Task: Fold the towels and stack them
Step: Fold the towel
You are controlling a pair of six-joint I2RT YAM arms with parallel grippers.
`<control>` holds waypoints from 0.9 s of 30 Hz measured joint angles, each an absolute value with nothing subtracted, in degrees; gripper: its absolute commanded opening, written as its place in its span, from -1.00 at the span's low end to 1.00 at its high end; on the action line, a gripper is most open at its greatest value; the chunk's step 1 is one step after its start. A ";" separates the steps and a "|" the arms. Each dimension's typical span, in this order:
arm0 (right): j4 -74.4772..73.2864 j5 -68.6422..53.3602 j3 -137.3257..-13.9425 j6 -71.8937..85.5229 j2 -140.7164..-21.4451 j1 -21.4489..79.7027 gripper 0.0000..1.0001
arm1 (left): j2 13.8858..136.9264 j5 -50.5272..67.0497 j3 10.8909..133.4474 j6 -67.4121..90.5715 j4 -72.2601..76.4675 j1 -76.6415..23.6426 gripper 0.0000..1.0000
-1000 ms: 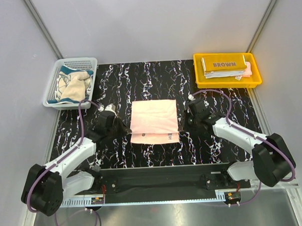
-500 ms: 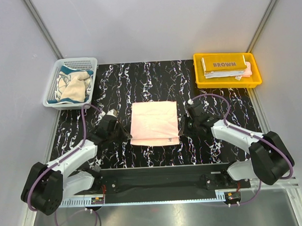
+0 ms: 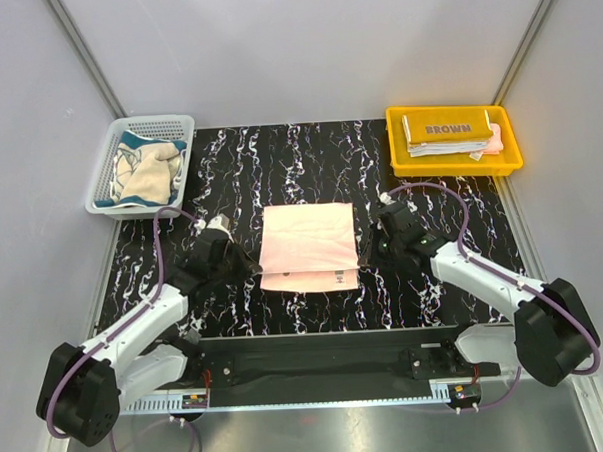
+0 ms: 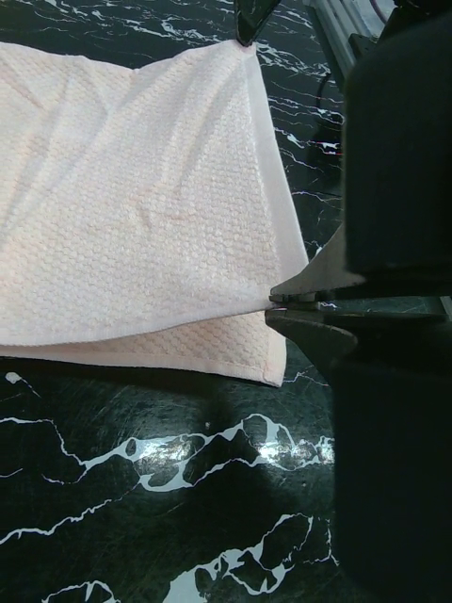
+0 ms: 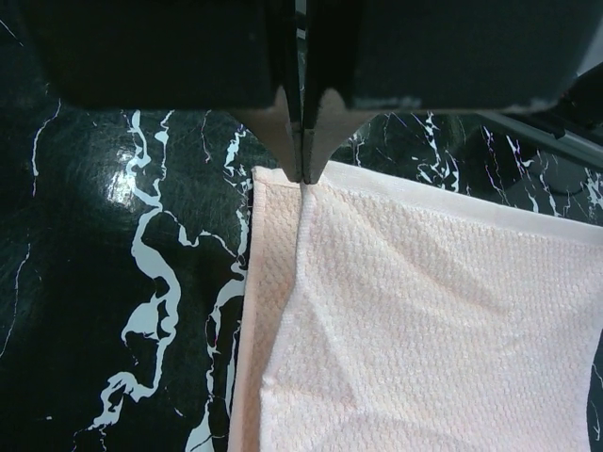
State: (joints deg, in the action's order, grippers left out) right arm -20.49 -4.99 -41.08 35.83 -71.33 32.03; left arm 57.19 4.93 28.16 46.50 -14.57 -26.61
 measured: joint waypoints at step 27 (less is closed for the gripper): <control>-12.71 -7.16 -33.71 38.30 -78.94 33.34 -0.51 | 66.19 5.78 22.48 47.62 -7.88 -27.14 -0.51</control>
State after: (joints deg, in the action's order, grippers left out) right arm -12.71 -7.16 -33.71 38.30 -78.94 33.34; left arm 66.19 5.78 22.48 47.62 -7.88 -27.14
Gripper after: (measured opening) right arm 0.127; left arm 0.214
